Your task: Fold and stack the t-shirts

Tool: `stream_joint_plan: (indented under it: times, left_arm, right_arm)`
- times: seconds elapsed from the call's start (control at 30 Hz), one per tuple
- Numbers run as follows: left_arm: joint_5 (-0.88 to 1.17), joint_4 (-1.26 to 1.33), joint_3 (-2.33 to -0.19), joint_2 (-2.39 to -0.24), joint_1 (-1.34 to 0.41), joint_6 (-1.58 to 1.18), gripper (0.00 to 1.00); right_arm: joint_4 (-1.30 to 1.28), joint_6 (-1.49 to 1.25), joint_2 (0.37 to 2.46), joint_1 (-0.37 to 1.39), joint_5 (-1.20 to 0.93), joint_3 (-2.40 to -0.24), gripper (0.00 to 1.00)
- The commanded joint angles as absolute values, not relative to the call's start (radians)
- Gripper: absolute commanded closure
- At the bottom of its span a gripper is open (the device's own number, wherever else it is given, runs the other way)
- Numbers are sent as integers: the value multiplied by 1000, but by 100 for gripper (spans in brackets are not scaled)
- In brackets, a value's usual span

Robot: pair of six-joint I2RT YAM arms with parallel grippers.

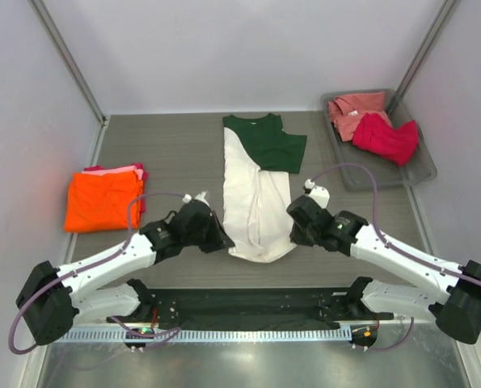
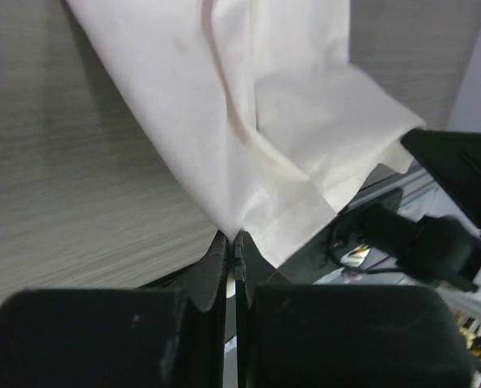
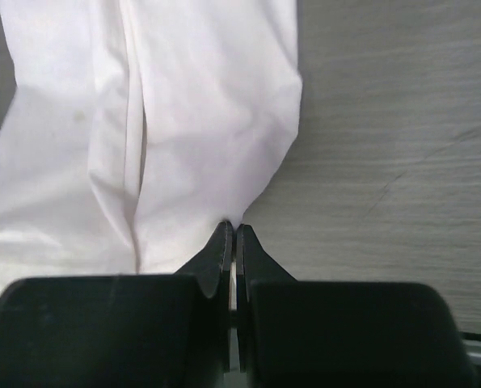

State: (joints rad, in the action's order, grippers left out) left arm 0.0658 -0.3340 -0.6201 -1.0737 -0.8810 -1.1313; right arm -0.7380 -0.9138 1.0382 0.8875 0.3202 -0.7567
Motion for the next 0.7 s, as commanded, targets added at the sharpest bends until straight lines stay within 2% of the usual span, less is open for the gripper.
stream_joint_plan:
  times: [0.0, 0.33, 0.67]
  left_arm:
    - [170, -327, -704, -1103, -758, -1057, 100]
    - [264, -276, -1028, -1529, -480, -951, 100]
    - [301, -281, -1305, -1805, -382, -917, 100]
  right_arm:
    - [-742, -766, 1094, 767, 345, -871, 99]
    - [-562, -552, 1440, 434, 200, -1129, 99]
    - [-515, -508, 1752, 348, 126, -1396, 99]
